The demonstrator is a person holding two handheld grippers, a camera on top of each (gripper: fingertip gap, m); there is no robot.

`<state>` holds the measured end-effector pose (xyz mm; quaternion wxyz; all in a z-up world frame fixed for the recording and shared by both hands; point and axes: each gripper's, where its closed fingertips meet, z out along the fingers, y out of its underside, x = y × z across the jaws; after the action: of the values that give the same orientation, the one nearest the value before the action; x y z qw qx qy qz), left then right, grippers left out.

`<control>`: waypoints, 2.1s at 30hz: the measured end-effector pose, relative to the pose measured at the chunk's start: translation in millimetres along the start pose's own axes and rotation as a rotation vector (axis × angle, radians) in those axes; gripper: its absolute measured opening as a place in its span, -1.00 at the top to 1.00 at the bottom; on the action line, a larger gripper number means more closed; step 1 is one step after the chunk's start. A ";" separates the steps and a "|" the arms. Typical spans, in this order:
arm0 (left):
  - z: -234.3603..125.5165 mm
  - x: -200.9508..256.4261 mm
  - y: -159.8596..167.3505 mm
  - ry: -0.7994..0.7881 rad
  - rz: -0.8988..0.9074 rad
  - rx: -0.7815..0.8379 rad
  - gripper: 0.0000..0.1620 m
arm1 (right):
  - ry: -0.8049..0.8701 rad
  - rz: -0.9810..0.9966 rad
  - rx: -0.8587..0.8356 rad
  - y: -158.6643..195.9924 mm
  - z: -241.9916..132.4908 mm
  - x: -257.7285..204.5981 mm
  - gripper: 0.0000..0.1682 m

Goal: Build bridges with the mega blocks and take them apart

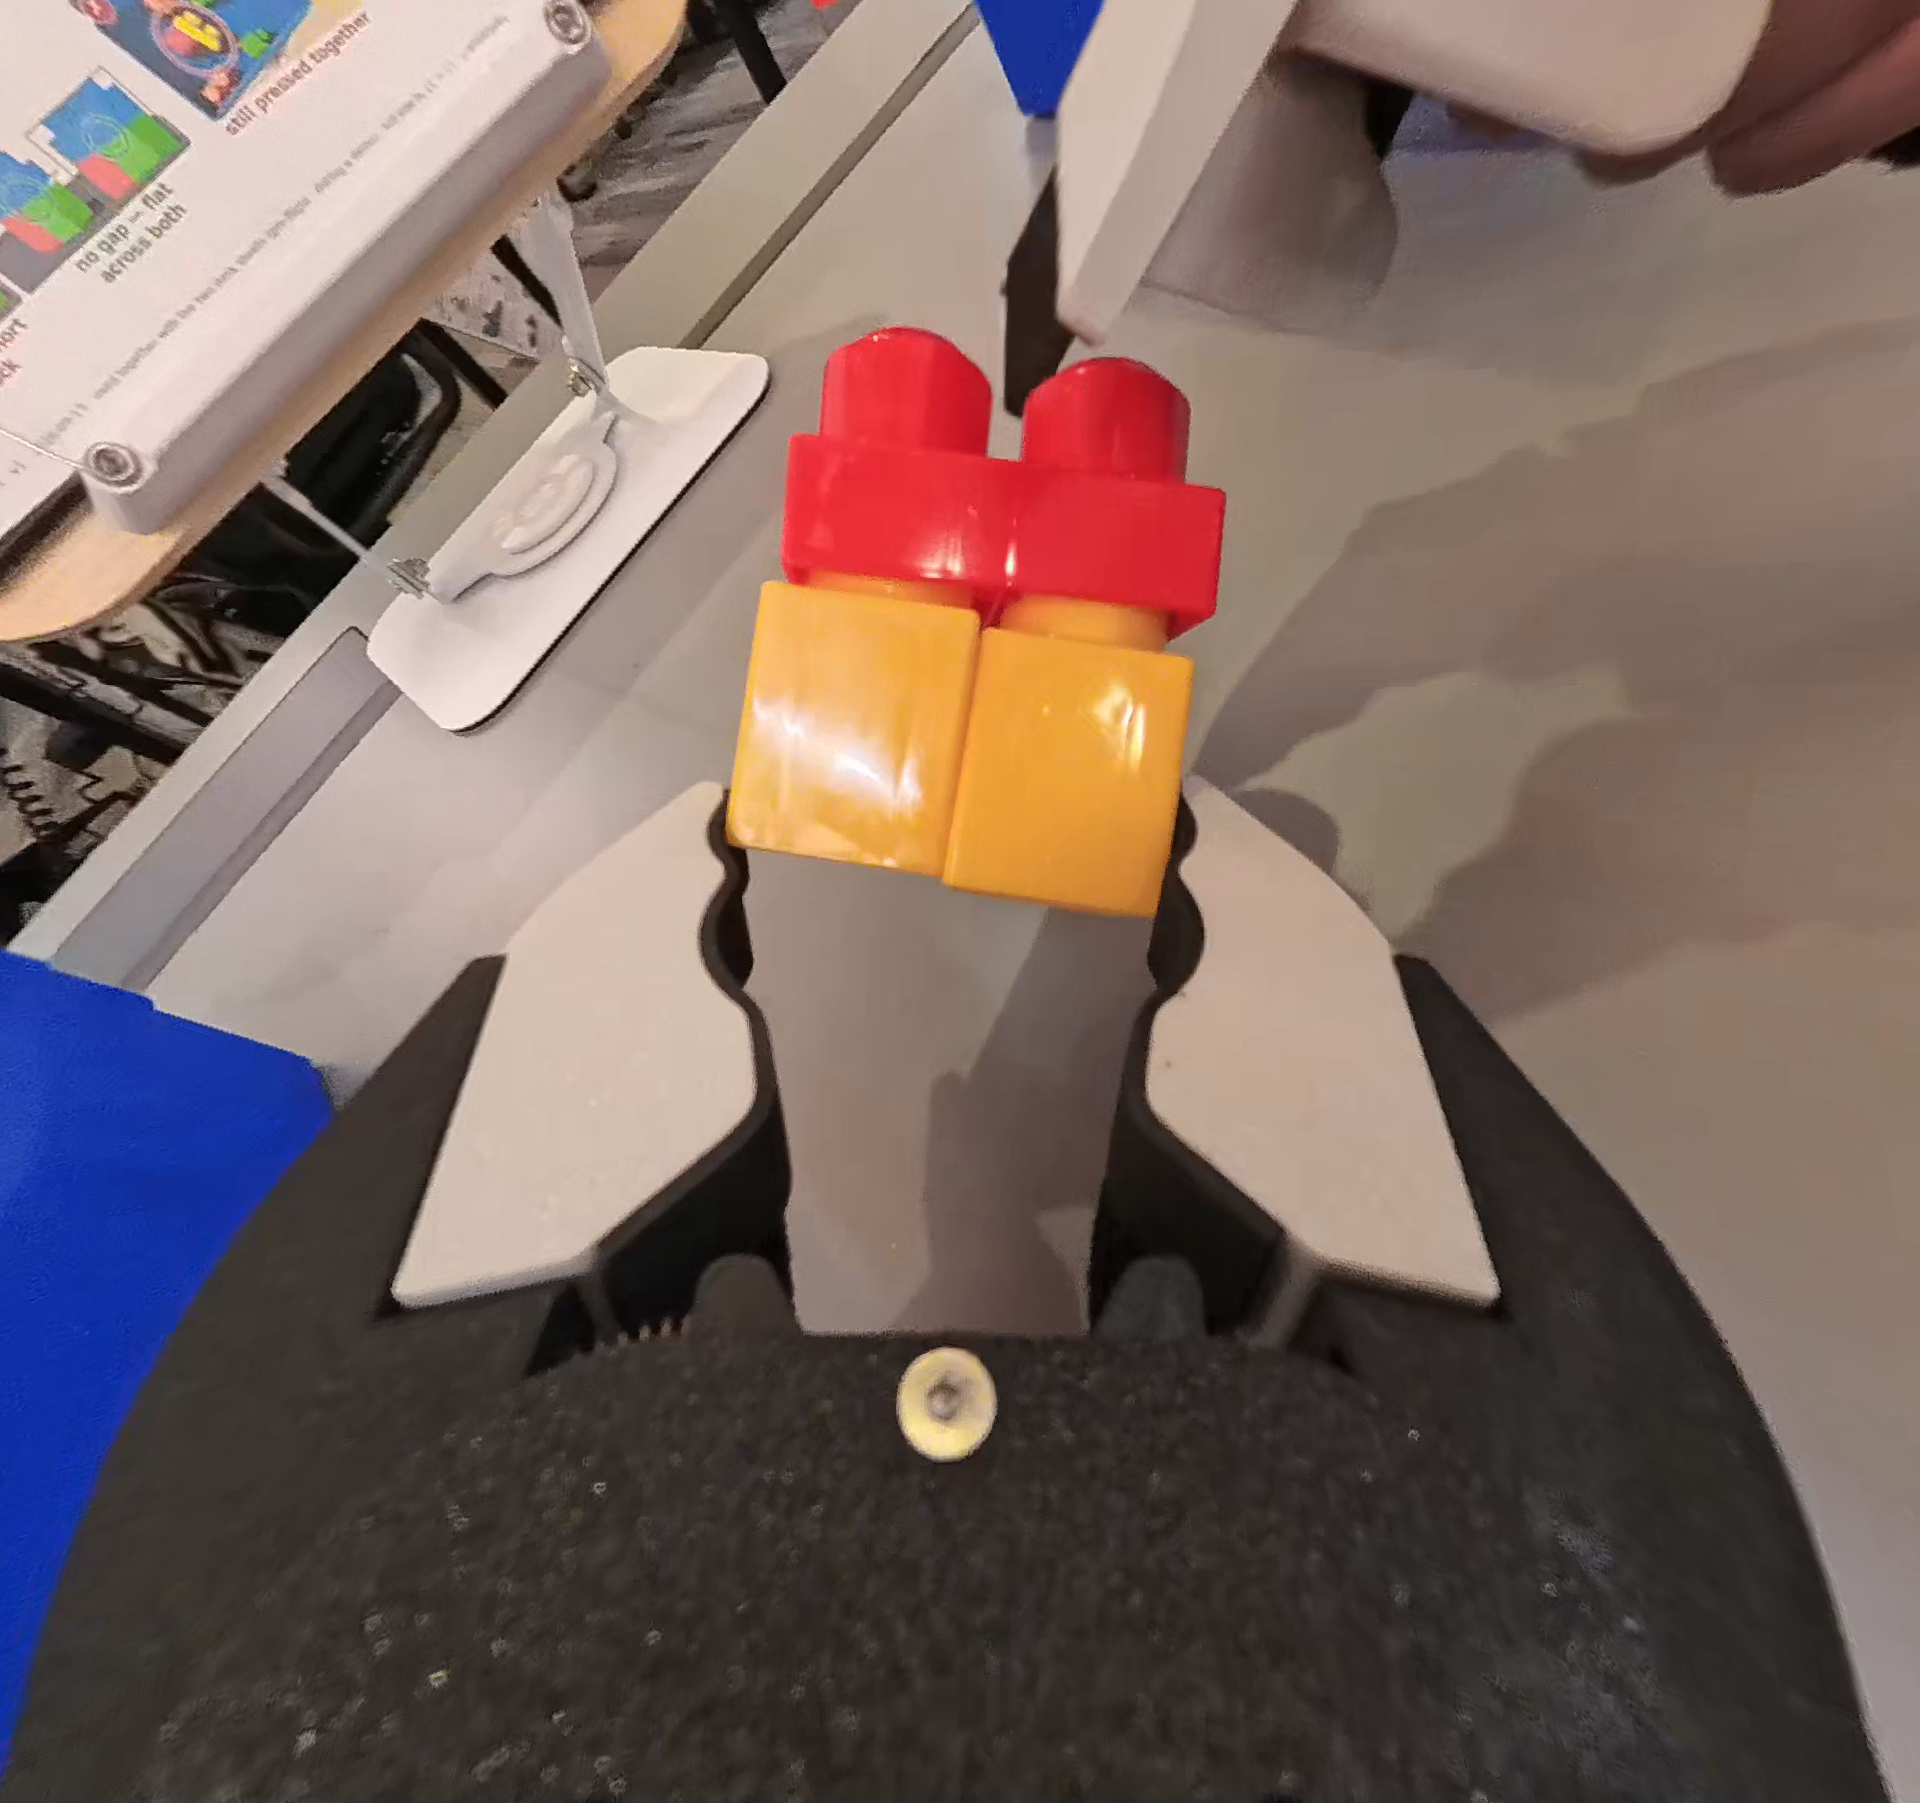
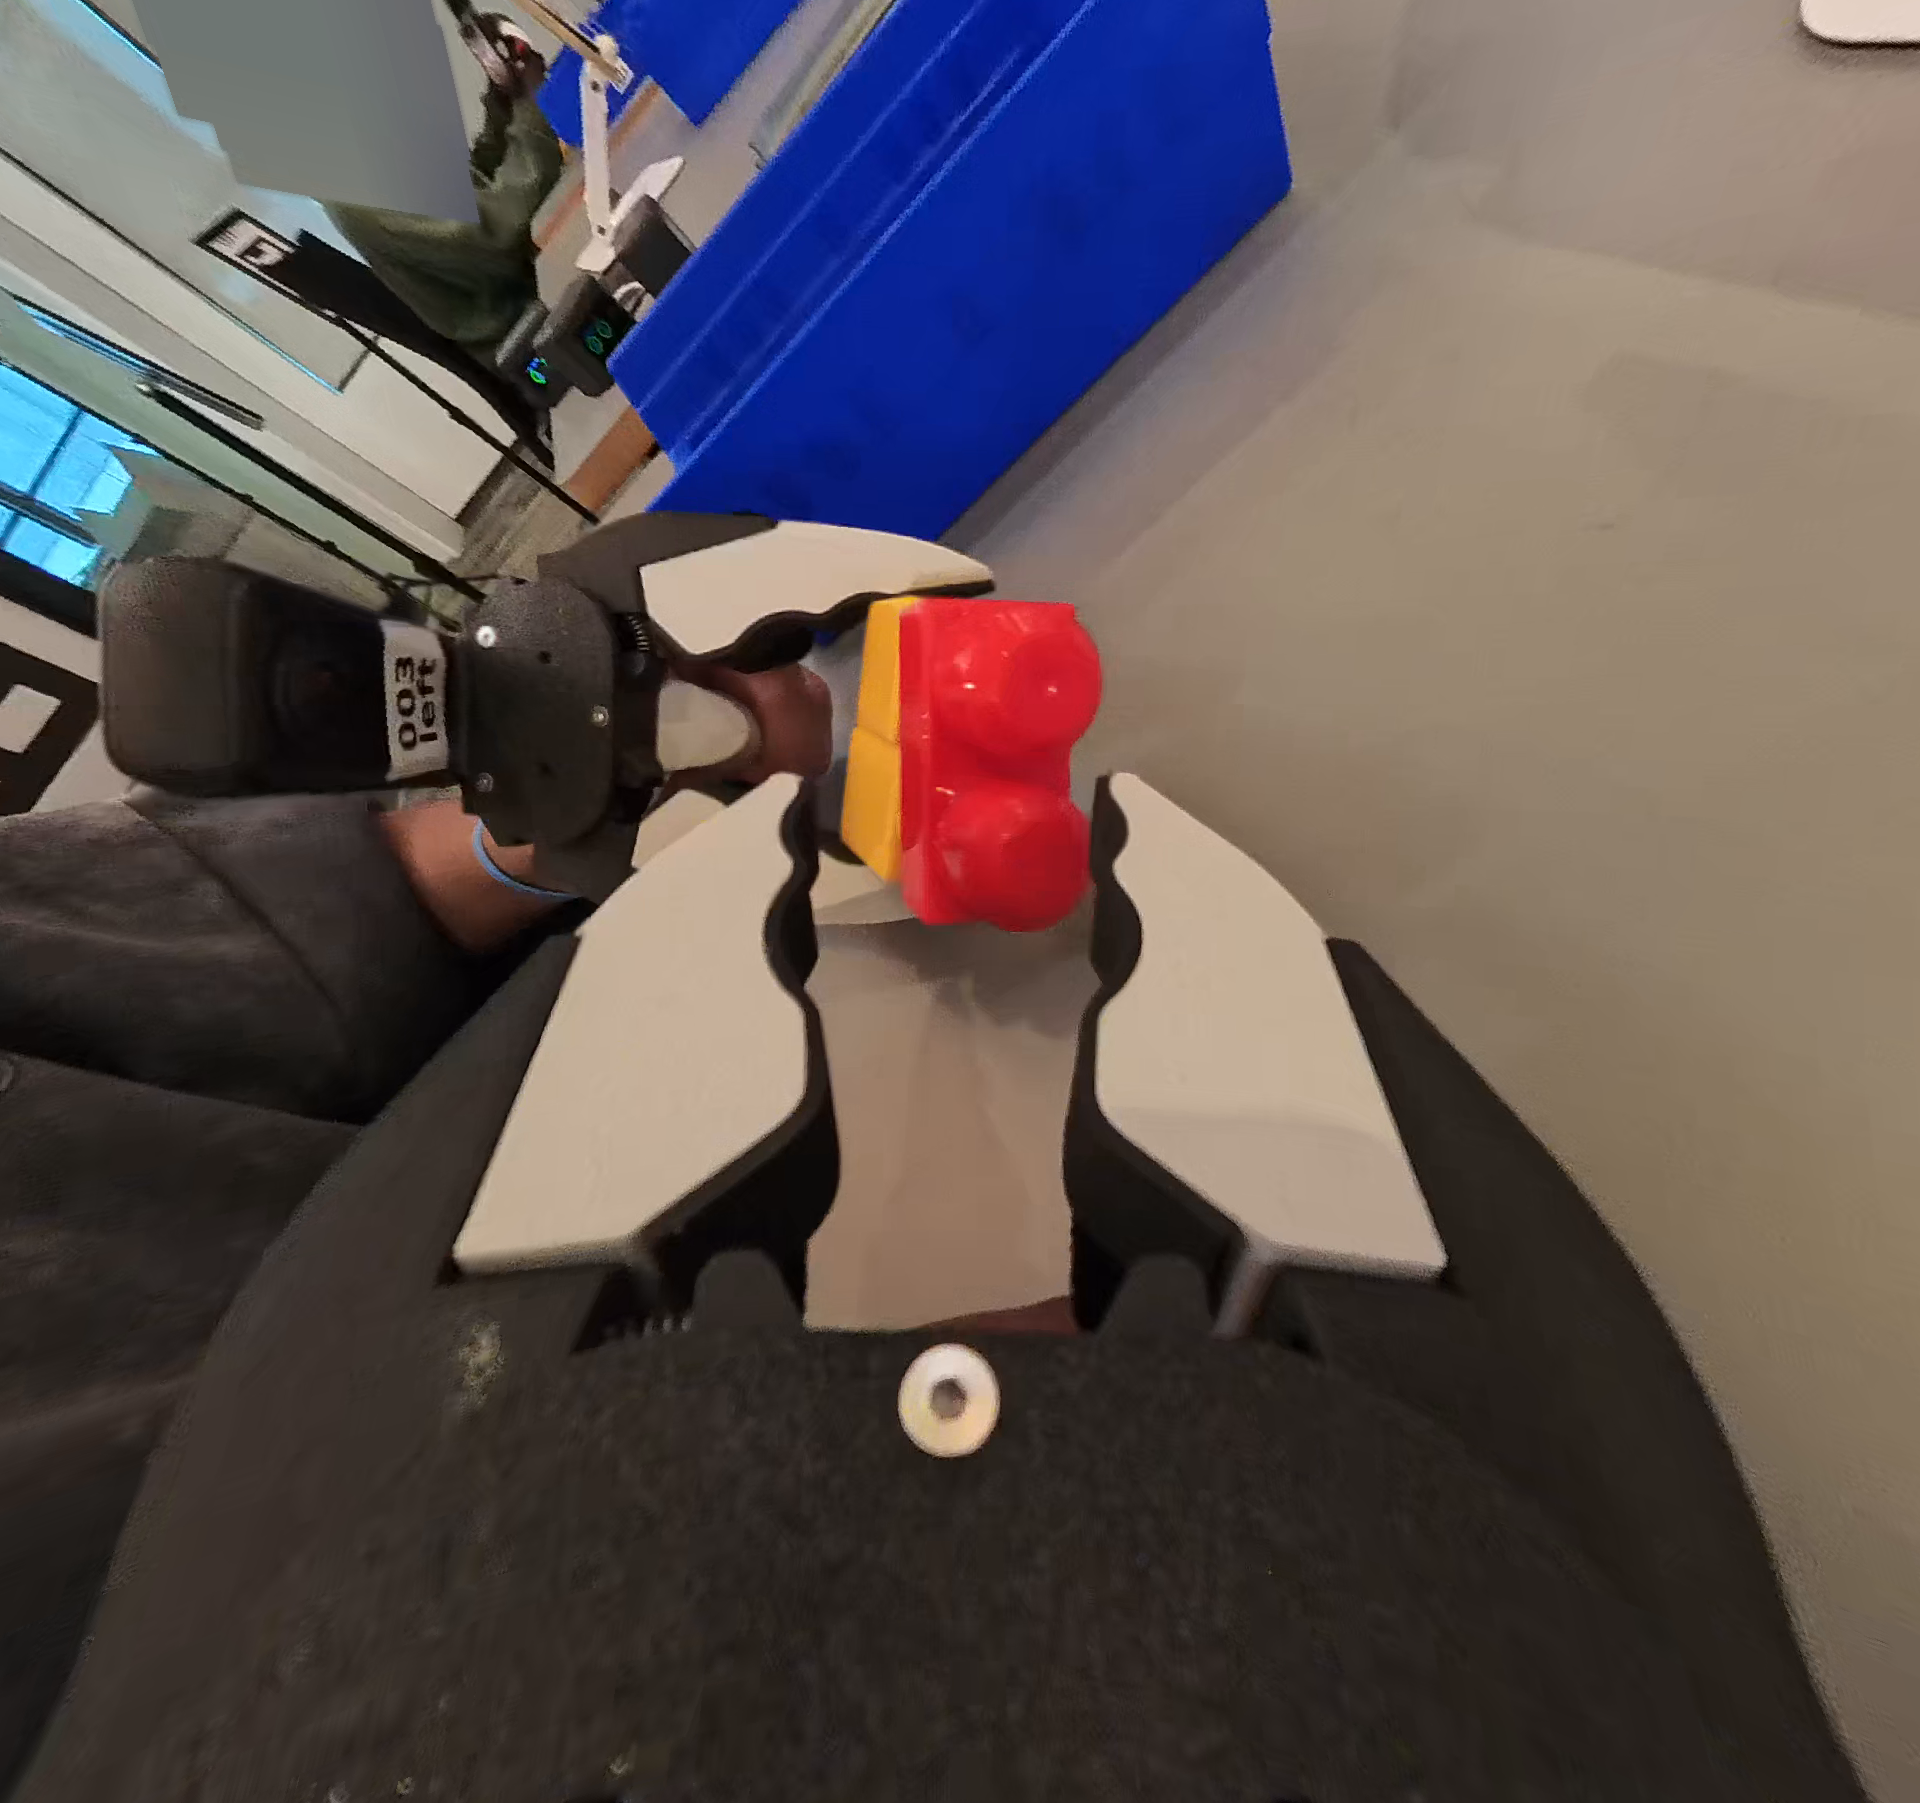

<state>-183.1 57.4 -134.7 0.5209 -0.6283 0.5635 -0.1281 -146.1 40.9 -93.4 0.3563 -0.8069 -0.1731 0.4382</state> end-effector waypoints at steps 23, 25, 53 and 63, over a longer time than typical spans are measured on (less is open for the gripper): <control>-9.5 9.8 -4.3 0.070 0.051 0.031 0.07 | -0.190 0.157 -0.017 16.6 21.9 -5.6 0.60; -8.0 9.8 -3.3 0.069 0.058 0.025 0.07 | -0.175 0.151 -0.022 17.5 22.4 -3.8 0.60; 0.4 7.7 -0.5 0.044 0.010 -0.012 0.06 | -0.118 0.147 0.021 18.2 27.0 0.2 0.60; 2.7 5.5 -2.0 0.023 -0.015 -0.015 0.04 | -0.113 0.151 0.038 15.4 27.3 1.4 0.60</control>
<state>-178.1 53.8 -136.6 0.5086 -0.6348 0.5658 -0.1352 -168.4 42.7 -115.3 0.3271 -0.7847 -0.1234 0.5119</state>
